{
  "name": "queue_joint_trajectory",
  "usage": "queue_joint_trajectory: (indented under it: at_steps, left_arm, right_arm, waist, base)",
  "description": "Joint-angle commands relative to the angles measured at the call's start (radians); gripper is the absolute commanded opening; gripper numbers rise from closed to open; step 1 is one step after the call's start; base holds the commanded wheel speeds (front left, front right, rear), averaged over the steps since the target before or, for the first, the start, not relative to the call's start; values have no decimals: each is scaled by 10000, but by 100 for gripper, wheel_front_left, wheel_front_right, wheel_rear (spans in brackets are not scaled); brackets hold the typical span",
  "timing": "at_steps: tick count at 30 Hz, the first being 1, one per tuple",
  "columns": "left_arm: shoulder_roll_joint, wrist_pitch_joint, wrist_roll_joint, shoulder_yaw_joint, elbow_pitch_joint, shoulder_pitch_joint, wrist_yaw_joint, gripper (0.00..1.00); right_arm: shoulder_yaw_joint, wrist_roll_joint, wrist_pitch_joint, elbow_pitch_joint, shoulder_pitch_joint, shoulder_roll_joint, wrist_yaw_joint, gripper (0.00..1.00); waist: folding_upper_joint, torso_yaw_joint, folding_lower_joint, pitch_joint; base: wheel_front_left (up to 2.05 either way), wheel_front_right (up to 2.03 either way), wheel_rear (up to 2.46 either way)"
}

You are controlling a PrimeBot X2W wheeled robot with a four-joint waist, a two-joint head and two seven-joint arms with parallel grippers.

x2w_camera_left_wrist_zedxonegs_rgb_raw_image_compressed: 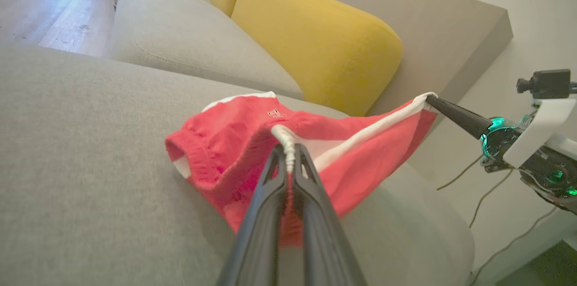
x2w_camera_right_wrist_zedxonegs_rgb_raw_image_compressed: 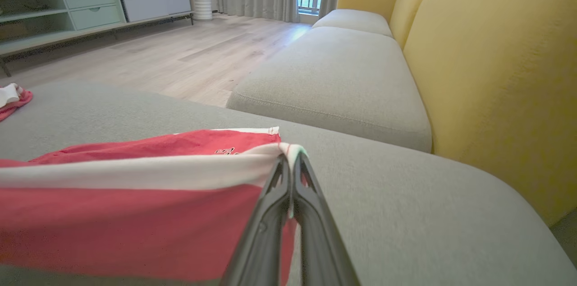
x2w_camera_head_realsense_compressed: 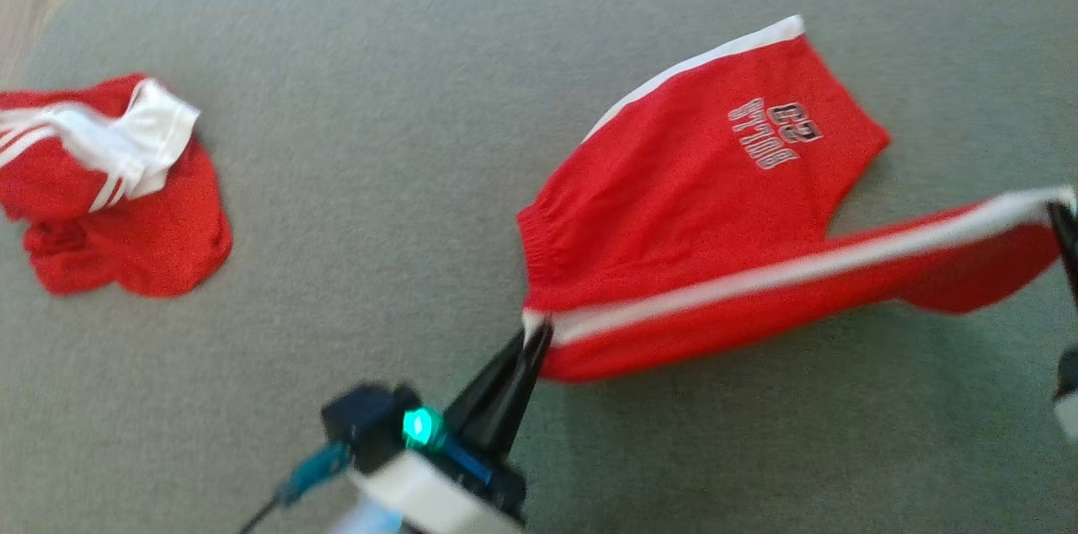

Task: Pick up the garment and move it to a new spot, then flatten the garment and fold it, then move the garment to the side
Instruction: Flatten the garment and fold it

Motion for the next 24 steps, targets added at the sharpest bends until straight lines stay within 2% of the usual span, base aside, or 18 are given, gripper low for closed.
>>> queue_joint_trajectory:
  at_steps: [1, 8, 14, 24]
  left_arm:
    - [-190, 22, -332, 167, -101, -929, 18, 0]
    - [-1089, 403, -2278, 170, 799, -2656, 18, 0]
    - [-1390, 750, -3386, 449, 1514, -3869, 18, 0]
    - [-1656, 1165, -4294, 276, 2717, -5536, 17, 0]
  right_arm:
    - [248, 29, 207, -56, -893, -763, -9, 0]
    - [1393, 217, 813, 1139, -3328, -2063, -9, 0]
    - [2609, 823, 1134, 1996, -5095, -2869, -9, 0]
    - [4444, 1619, 1326, 3175, -7402, -3462, -9, 0]
  waist:
    - [0, 487, 0, 517]
    - [0, 1173, 0, 1395]
    - [0, 1431, 0, 2029]
    - [0, 1656, 0, 2628]
  base:
    - [0, 0, 0]
    - [0, 0, 0]
    - [0, 0, 0]
    - [0, 0, 0]
